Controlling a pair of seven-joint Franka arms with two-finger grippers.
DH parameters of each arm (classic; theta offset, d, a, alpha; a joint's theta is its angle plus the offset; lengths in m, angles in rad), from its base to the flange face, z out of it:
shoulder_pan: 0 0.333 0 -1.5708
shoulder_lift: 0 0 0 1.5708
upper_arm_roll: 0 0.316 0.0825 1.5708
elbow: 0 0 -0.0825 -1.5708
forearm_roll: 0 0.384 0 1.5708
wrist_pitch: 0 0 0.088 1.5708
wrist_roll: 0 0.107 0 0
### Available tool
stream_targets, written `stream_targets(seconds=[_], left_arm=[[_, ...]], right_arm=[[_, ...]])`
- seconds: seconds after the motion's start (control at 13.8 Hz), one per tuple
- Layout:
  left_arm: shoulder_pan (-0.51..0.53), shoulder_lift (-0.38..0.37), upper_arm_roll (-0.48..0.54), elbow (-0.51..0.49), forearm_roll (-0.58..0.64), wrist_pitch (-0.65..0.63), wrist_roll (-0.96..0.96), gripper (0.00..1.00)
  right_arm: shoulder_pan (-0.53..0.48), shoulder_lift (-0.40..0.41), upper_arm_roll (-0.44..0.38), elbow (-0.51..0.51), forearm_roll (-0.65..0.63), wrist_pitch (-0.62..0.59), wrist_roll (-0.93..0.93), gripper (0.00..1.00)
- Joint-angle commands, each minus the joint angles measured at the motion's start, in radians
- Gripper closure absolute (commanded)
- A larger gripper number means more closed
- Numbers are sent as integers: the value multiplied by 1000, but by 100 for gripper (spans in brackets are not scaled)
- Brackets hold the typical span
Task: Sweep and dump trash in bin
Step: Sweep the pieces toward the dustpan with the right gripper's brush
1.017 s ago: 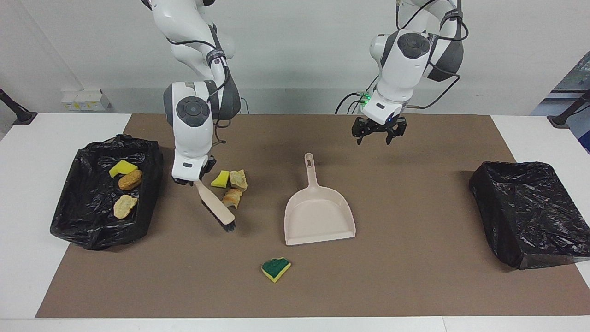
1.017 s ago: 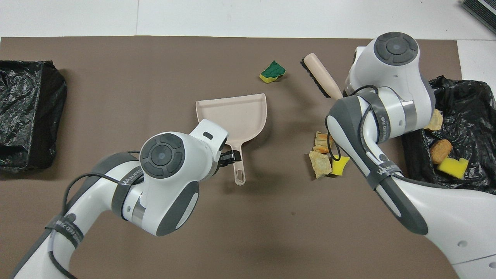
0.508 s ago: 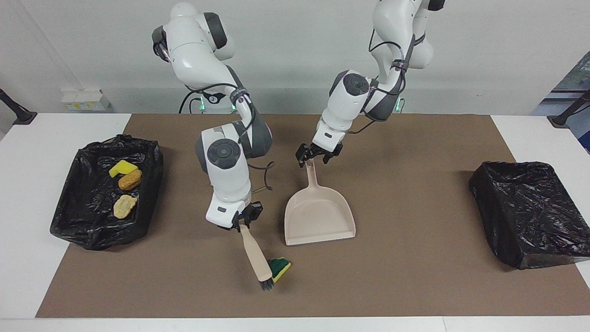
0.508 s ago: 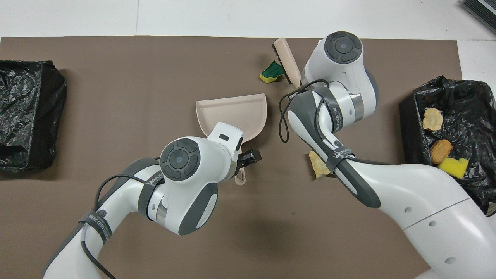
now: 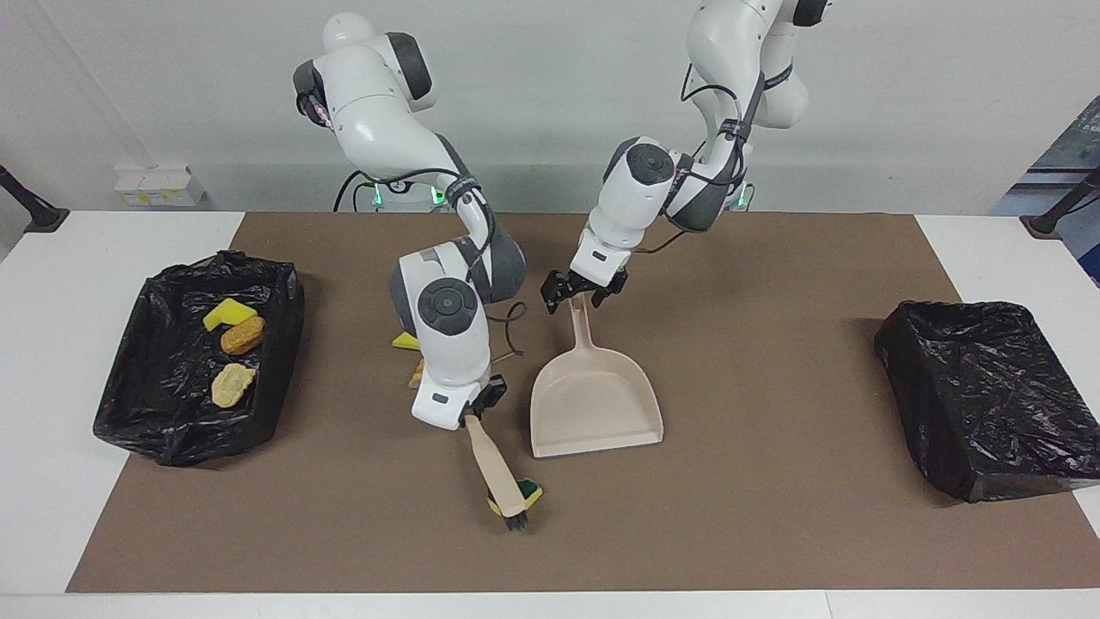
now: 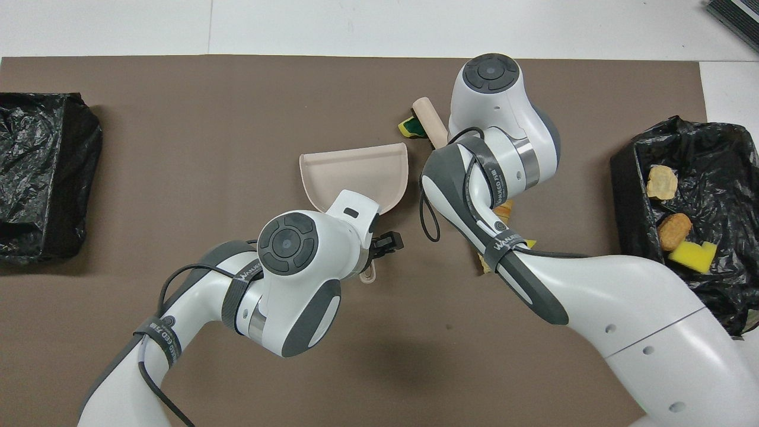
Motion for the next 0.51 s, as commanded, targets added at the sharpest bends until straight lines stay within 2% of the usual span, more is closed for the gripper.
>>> stream_targets(seconds=[0.0,0.15,0.29,0.44], left_arm=[[-1,5,3,3,25,-7,26,38],[1,5,3,-15,26,-4,102,42],[1,5,4,-20,26,-4,107,40],[1,5,4,-20,26,-5,112,40]], right_arm=[[-19,-49,12,-8,-18,-121,-21,100],[-18,-95,11,-57,-68,-209,-67,100],[-19,-150,12,-121,-102,-267,-105,100],[-65,-233,12,-236,-98,-277,-147,100]])
